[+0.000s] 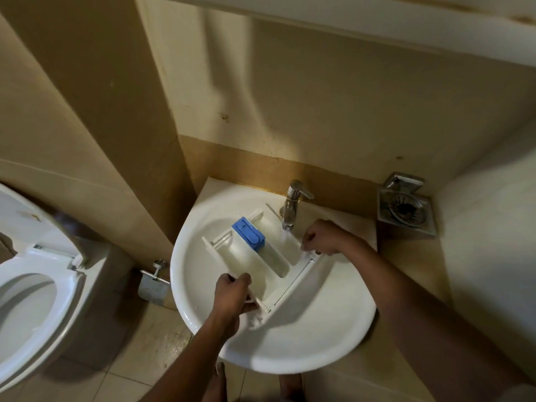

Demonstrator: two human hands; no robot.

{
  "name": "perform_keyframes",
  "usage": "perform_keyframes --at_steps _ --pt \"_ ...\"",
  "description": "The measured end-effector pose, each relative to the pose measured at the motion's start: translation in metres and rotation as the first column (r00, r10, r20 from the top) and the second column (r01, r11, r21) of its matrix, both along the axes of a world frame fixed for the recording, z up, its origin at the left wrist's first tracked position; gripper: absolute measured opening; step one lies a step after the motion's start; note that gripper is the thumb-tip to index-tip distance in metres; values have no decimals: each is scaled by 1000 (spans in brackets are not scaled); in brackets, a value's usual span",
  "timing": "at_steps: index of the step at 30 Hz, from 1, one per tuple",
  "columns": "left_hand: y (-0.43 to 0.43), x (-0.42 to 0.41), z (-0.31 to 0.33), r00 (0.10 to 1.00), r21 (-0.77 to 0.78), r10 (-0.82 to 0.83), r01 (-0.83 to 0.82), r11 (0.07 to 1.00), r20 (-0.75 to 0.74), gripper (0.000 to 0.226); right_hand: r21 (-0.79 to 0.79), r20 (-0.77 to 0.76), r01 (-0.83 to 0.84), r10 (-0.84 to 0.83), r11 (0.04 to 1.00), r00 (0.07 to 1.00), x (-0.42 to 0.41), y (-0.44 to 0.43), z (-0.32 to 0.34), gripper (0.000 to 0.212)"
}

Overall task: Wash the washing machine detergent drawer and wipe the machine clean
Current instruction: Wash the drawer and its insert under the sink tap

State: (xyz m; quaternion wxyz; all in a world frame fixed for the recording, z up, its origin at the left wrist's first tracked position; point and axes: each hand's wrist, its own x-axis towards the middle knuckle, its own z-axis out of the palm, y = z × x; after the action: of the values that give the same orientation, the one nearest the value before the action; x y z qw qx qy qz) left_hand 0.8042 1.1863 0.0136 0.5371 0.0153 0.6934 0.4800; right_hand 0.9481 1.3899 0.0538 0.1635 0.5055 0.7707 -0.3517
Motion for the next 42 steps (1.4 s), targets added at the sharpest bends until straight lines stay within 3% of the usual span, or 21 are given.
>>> perform_keyframes --at_steps 3,6,12,14,16,19,23,26,28,30,31,33,34,38,42 --pt "-4 -7 2 986 2 -27 27 1000 -167 45 -22 -69 13 -15 1000 998 3 -23 -23 17" --pt "-16 -5 13 939 14 -1 6 1000 -344 49 -59 -212 144 -153 988 965 -12 -51 -45 26" --pt "-29 14 20 754 107 26 59 993 -656 67 -125 -379 246 -275 961 883 -37 -88 -68 45" --pt "-31 23 19 706 100 2 98 990 -708 72 -122 -422 300 -323 946 847 -39 -97 -78 37" --pt "-34 33 16 668 87 -17 123 989 -744 76 -91 -452 336 -339 938 825 -42 -110 -73 15" --pt "-39 46 12 629 56 -50 148 987 -776 78 -130 -484 317 -340 939 807 -48 -124 -57 36" --pt "-44 54 4 595 51 -61 170 984 -802 82 -350 -549 377 -513 858 659 -49 -132 -24 55" --pt "-44 51 8 755 108 -65 178 978 -652 79 -422 -566 328 -529 845 633 -40 -133 25 46" --pt "-46 46 16 867 124 -133 218 968 -480 65 -358 -592 167 -362 919 720 -39 -108 5 32" --pt "-47 33 23 976 175 -138 167 970 -168 45 -311 -585 11 -200 950 786 -45 -80 -22 14" --pt "-45 26 27 995 192 -76 61 980 67 35 -248 -519 -65 -76 967 851 -48 -70 -30 22" --pt "-43 13 30 883 173 31 -126 977 467 36 -76 -405 -219 170 973 898 -49 -56 -44 31" --pt "-41 8 32 814 158 46 -168 973 579 42 -36 -379 -275 242 961 894 -48 -53 -44 32" --pt "-27 -4 32 725 172 21 -191 966 688 59 -27 -358 -341 309 940 881 -37 -47 -42 30" --pt "-12 -22 34 650 144 -30 -123 982 759 84 90 -256 -496 501 864 827 -31 -42 -41 29"
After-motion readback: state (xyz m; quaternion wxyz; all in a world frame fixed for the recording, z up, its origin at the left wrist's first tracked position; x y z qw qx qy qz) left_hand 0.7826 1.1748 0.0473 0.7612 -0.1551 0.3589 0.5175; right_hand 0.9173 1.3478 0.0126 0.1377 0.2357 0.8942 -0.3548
